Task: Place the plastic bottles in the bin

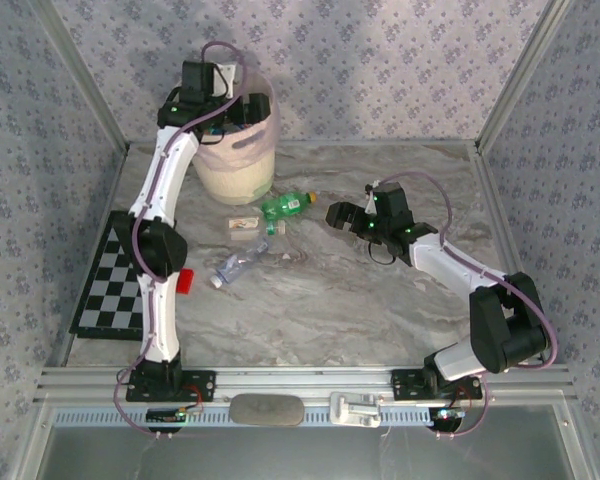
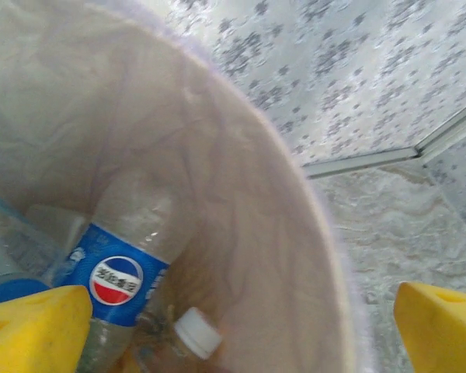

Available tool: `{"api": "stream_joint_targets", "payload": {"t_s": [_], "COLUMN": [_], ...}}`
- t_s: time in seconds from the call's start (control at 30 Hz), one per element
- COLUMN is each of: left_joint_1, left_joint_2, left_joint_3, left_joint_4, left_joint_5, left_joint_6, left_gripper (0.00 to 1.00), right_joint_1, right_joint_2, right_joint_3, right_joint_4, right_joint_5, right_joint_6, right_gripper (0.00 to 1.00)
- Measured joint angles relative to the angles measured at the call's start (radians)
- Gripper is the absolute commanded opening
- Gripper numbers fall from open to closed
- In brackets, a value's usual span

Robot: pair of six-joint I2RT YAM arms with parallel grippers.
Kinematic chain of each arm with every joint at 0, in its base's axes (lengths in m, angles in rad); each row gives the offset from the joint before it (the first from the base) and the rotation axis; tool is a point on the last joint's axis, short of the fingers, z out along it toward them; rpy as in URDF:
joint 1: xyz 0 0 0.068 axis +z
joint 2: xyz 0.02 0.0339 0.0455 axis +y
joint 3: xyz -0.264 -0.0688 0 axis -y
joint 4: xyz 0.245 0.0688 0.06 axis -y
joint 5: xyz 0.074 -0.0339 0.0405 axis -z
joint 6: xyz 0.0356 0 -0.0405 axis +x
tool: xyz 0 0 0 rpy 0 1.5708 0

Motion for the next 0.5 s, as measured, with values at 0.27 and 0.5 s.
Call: {"api": "stream_joint_targets", "payload": {"t_s": [0.27, 0.5], "left_joint_1": [-0.016, -0.023], "left_joint_2": [-0.352, -0.648], "left_joint_3": [-0.369, -0.818], "left_joint_4": [0.158, 0.339], "left_joint_5": [0.0, -0.024], "left_joint_6": [-0.008, -0.018], "left_gripper": [1.0, 1.0], "right_joint_1": [0.0, 0.001], "right_joint_2": [0.0, 0.012], "right_joint_3": [0.009, 0.035], "right_joint_4": [0.0, 0.003], "right_joint_5": [0.0, -0.005], "right_joint_6": [0.0, 0.0], "right_gripper": [1.0, 1.0]}}
